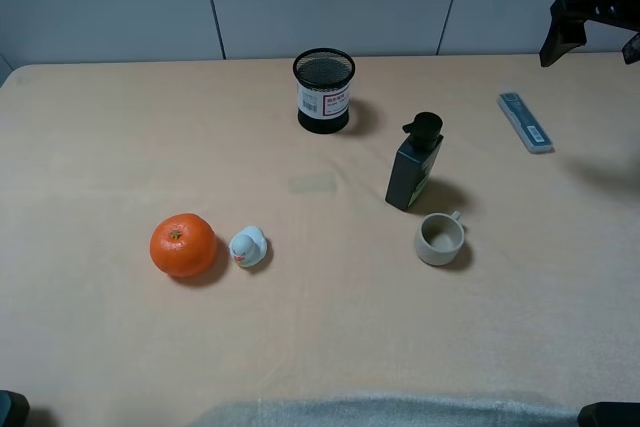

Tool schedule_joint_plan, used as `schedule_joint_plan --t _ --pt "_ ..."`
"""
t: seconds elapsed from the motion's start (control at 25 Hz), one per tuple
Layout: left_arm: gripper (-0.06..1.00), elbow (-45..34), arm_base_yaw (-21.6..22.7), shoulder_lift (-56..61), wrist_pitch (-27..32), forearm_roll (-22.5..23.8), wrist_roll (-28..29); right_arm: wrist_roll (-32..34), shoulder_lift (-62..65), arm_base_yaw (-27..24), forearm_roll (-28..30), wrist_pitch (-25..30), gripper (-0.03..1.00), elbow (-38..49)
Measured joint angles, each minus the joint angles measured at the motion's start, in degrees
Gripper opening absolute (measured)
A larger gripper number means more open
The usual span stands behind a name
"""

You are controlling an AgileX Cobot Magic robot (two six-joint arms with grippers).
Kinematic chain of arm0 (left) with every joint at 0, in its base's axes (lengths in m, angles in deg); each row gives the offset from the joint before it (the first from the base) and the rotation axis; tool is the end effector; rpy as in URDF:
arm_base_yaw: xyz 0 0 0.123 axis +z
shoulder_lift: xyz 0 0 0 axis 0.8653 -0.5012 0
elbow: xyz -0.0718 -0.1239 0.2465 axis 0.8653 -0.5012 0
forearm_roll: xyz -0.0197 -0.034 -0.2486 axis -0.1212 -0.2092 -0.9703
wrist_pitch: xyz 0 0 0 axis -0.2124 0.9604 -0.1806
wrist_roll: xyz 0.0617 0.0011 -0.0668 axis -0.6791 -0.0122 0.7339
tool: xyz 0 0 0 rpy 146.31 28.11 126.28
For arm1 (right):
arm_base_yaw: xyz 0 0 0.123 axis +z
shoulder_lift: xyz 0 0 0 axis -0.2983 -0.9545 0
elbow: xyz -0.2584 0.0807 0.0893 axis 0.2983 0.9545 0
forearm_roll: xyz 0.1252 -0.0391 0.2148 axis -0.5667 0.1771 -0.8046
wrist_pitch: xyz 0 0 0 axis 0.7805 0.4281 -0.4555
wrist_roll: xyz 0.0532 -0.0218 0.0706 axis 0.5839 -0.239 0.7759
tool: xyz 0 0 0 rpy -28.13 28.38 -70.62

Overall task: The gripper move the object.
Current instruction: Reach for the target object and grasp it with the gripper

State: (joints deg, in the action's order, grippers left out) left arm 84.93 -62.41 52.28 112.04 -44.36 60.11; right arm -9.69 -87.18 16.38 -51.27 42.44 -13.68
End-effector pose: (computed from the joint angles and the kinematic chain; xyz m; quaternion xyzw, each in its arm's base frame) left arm -0.0042 0.0057 0.2741 0.0277 0.8547 0.0295 0.5175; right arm 0.3555 -0.0047 0.2496 -0.0254 0.9785 -0.0012 0.2047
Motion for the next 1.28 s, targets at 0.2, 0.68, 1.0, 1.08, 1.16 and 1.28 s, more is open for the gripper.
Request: schedule_joint_plan --t 0.2,0.68,1.0,1.08,1.16,1.28 --pt "0.92 0.00 0.00 0.00 0.00 0.00 0.00 -1.70 -3.87 -0.06 -0.67 -1.89 0.69 -0.37" --pt "0.92 0.00 0.00 0.00 0.00 0.00 0.00 -6.42 -14.78 -0.06 -2.54 -4.29 0.69 -4.79" --pt "0.92 0.00 0.00 0.00 0.00 0.00 0.00 -9.02 -21.23 -0.06 -3.76 -4.49 0.69 -8.81" --pt "0.92 0.00 0.00 0.00 0.00 0.00 0.00 -9.45 -22.29 -0.19 -3.83 -4.80 0.69 -9.47" --pt "0.92 0.00 0.00 0.00 0.00 0.00 0.00 -9.88 -23.13 -0.61 -4.23 -5.29 0.69 -9.98" --pt "0.92 0.00 0.00 0.00 0.00 0.00 0.00 -11.05 -24.34 -1.50 -4.64 -5.95 0.69 -10.31"
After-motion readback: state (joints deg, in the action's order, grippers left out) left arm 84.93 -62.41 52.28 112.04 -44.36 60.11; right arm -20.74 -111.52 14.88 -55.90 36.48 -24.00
